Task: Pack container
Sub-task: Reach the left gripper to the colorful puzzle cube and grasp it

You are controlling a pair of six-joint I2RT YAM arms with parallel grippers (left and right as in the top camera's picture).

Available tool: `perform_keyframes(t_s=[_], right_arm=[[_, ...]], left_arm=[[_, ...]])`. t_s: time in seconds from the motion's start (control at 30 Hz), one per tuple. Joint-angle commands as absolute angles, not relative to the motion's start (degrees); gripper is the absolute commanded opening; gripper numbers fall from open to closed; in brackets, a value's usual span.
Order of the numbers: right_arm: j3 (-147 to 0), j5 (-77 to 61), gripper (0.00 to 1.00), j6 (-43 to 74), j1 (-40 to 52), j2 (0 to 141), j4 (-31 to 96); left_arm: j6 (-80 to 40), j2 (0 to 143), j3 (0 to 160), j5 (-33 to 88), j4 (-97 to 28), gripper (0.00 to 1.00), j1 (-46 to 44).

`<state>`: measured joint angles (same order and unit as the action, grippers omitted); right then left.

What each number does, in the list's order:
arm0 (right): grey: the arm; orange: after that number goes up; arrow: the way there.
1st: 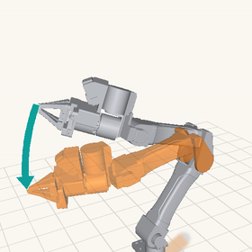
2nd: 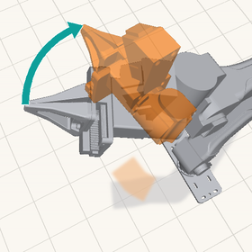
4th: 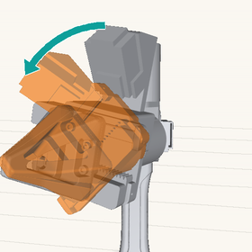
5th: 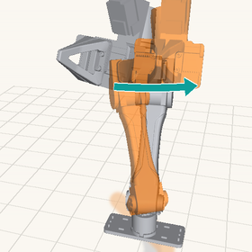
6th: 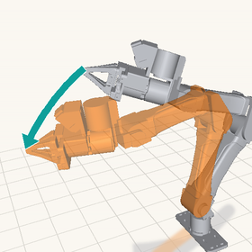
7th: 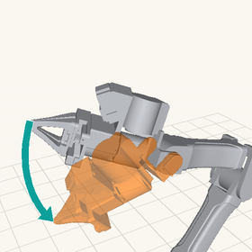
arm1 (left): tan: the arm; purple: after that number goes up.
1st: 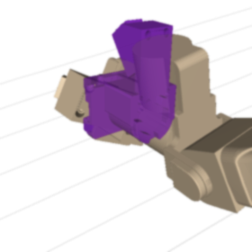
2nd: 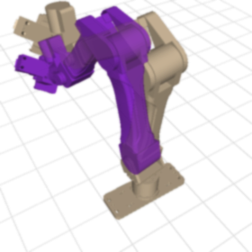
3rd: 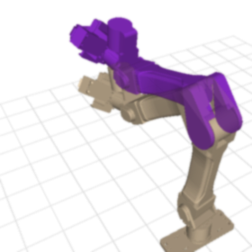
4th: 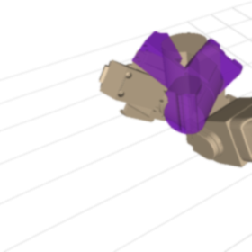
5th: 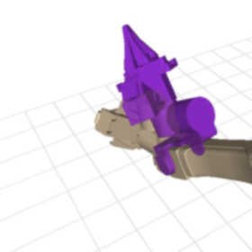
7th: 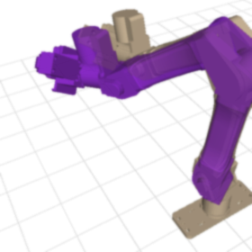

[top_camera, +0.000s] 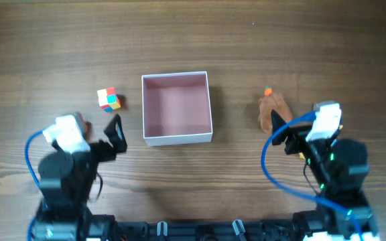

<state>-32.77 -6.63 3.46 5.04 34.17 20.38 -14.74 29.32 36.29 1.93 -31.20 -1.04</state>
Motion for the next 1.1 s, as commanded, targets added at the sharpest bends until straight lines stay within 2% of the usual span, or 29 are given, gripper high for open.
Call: perform_keyframes(t_s=[0.0, 0.07, 0.13, 0.2, 0.4, 0.57, 1.07], right_arm=[[-49.41, -7.27, 1.00, 1.74, 4.86, 48.38, 33.98], [-59.79, -11.05, 1.00, -0.43, 4.86, 56.80, 45.01], [-65.91, -10.79, 1.00, 0.38, 4.84, 62.37, 51.16], [-67.42, -8.40, 1.00, 6.17, 4.84, 65.89, 53.21], [-67.42, -8.43, 1.00, 5.98, 4.86, 68.90, 55.13], [-67.40, -8.40, 1.00, 5.98, 4.84, 68.90, 56.21], [-67.42, -8.45, 1.00, 6.20, 4.86, 68.90, 57.89]], left_arm=[[-15.22, 49.84, 57.19, -0.71, -45.74, 1.00, -1.23], [-15.27, 61.25, 69.17, -0.71, -56.10, 1.00, -1.23], [-15.29, 68.62, 73.65, -0.05, -59.00, 1.00, -1.23], [-15.25, 74.56, 73.71, -0.10, -53.65, 1.00, -1.21], [-16.97, 91.09, 73.73, 0.73, -45.93, 1.00, 2.48], [-16.78, 100.97, 73.73, 2.48, -44.31, 1.00, 5.69], [-4.80, 110.17, 73.73, 1.41, -41.19, 0.97, 4.05]])
